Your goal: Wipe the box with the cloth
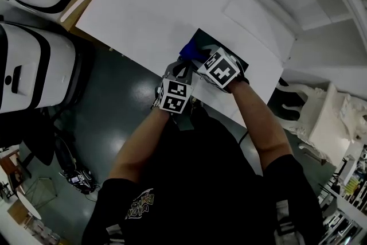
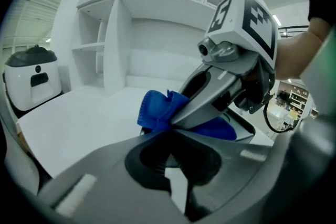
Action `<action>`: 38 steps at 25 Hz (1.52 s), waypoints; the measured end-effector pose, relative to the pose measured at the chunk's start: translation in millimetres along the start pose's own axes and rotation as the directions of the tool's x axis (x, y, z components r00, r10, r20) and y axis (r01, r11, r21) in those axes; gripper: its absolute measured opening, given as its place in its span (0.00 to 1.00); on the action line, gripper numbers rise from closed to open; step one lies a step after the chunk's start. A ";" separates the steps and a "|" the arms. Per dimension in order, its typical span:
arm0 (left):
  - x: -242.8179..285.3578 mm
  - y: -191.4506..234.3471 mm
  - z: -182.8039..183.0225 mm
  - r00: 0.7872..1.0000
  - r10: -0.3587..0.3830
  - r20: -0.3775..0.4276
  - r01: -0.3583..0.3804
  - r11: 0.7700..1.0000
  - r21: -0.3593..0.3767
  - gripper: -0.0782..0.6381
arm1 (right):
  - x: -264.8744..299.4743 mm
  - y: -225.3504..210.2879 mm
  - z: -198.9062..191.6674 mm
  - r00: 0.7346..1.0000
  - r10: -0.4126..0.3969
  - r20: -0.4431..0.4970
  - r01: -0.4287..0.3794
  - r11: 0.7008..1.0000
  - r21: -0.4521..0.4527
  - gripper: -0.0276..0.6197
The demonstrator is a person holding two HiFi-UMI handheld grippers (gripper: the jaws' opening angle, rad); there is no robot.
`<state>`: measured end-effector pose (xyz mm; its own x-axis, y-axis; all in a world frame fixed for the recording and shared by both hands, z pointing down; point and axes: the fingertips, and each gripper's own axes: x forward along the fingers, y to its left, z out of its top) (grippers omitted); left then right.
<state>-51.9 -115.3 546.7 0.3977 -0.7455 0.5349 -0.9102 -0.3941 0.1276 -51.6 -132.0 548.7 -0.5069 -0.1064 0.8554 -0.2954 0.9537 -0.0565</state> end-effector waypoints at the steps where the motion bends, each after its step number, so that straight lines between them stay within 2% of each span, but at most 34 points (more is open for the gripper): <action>1: -0.3 0.4 -0.2 1.000 0.001 0.002 -0.001 1.000 -0.003 0.11 | -2.4 1.2 -4.5 1.000 -0.002 -0.002 0.002 1.000 0.004 0.19; 8: -0.7 0.5 0.2 1.000 0.000 -0.003 0.000 1.000 0.007 0.11 | -22.4 13.2 -40.0 0.999 -0.038 -0.020 0.038 0.999 0.003 0.19; 13: -0.7 2.4 1.7 1.000 -0.001 0.003 0.001 1.000 0.023 0.11 | -45.1 12.5 -80.3 0.996 -0.069 -0.049 0.072 0.995 0.065 0.19; 16: -1.7 2.3 1.2 1.000 -0.004 -0.011 0.005 1.000 0.023 0.11 | -58.8 9.7 -102.8 0.991 -0.110 -0.071 0.116 0.989 0.089 0.20; 23: -1.3 3.6 0.6 1.000 -0.001 -0.022 0.002 1.000 0.025 0.11 | -79.7 5.9 -129.4 0.967 -0.221 -0.126 0.228 0.973 0.044 0.20; 29: -2.2 3.4 0.0 0.999 -0.005 -0.037 0.006 0.999 0.034 0.11 | -97.4 -1.0 -147.4 0.959 -0.263 -0.103 0.277 0.949 0.151 0.20; 33: -2.3 1.3 0.0 0.998 -0.023 -0.057 0.025 0.999 0.035 0.11 | -101.4 -5.1 -151.9 0.960 -0.274 -0.048 0.276 0.918 0.284 0.20; 38: -2.3 0.3 -0.7 0.994 -0.059 -0.094 0.063 0.997 0.048 0.11 | -102.6 -6.5 -153.1 0.954 -0.299 -0.002 0.278 0.882 0.380 0.20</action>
<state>-53.2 -113.3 546.1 0.4378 -0.6675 0.6023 -0.8765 -0.4659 0.1208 126.3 -84.2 540.1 -0.3934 -0.3864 0.8342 -0.7093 0.7049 -0.0080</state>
